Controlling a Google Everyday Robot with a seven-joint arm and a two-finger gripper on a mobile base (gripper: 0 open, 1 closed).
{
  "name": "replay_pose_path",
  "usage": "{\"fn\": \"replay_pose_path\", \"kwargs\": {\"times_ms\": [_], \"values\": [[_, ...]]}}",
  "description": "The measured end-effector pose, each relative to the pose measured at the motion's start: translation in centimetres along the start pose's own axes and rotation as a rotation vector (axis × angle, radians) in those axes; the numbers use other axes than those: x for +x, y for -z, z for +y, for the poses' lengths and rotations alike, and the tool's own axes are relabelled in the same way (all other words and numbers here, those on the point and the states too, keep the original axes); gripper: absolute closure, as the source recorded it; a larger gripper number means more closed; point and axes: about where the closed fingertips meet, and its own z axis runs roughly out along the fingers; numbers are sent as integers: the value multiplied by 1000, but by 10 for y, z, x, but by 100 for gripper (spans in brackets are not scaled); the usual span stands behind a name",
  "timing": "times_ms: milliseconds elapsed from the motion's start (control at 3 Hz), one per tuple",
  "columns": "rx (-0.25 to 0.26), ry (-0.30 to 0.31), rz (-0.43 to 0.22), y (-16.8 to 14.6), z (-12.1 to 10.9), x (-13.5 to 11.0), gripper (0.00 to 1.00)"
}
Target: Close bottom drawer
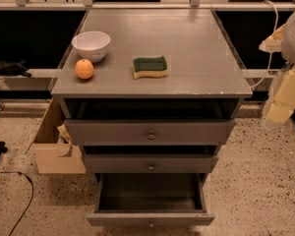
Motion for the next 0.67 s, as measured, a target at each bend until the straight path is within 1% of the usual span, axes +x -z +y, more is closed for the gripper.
{"fn": "replay_pose_path", "kwargs": {"times_ms": [333, 667], "values": [[0, 0, 0, 0, 0, 0, 0], [-10, -21, -50, -3, -1, 0, 0]]}}
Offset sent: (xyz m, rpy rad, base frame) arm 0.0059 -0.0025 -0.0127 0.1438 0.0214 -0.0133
